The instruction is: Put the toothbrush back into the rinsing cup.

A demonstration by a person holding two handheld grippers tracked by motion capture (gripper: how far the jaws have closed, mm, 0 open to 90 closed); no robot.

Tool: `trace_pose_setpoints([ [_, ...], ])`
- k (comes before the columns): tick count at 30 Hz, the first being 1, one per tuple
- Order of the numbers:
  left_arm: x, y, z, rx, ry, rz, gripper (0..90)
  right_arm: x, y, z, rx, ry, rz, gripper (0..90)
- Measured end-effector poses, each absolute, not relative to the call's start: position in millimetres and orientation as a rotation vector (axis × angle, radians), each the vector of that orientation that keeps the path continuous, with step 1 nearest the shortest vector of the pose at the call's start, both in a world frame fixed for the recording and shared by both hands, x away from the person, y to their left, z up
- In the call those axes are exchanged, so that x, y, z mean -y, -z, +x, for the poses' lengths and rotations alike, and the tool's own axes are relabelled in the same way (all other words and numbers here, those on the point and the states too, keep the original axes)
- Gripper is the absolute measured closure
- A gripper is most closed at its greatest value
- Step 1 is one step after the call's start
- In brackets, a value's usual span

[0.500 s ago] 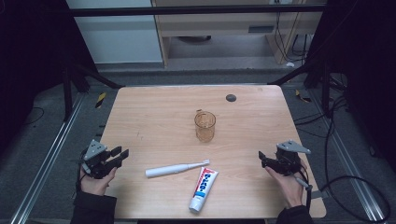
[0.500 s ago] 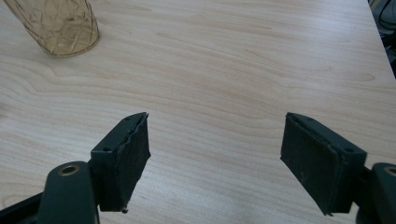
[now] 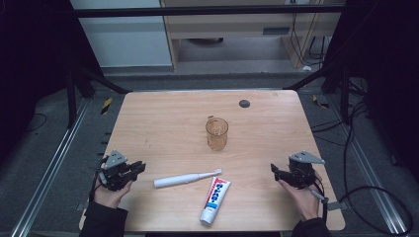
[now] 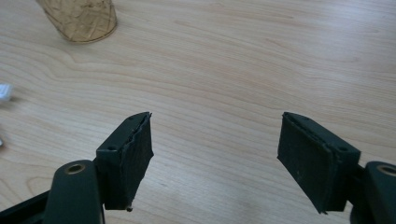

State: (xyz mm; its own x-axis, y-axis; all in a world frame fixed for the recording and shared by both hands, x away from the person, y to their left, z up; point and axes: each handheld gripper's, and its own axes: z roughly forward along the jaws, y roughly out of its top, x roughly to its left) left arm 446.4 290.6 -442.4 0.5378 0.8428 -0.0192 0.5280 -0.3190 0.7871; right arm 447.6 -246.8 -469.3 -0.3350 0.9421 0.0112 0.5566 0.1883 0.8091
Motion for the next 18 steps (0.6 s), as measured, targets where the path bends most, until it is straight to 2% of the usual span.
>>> trace_pose_setpoints([
  [10,-273,453,453,-1.089,-0.481,2.102,88.7,234,470,445,-2.017,-1.033,1.366,26.4],
  [18,-250,466,459,-1.038,-0.443,2.223,89.1,224,473,445,-2.064,-1.017,1.341,26.2],
])
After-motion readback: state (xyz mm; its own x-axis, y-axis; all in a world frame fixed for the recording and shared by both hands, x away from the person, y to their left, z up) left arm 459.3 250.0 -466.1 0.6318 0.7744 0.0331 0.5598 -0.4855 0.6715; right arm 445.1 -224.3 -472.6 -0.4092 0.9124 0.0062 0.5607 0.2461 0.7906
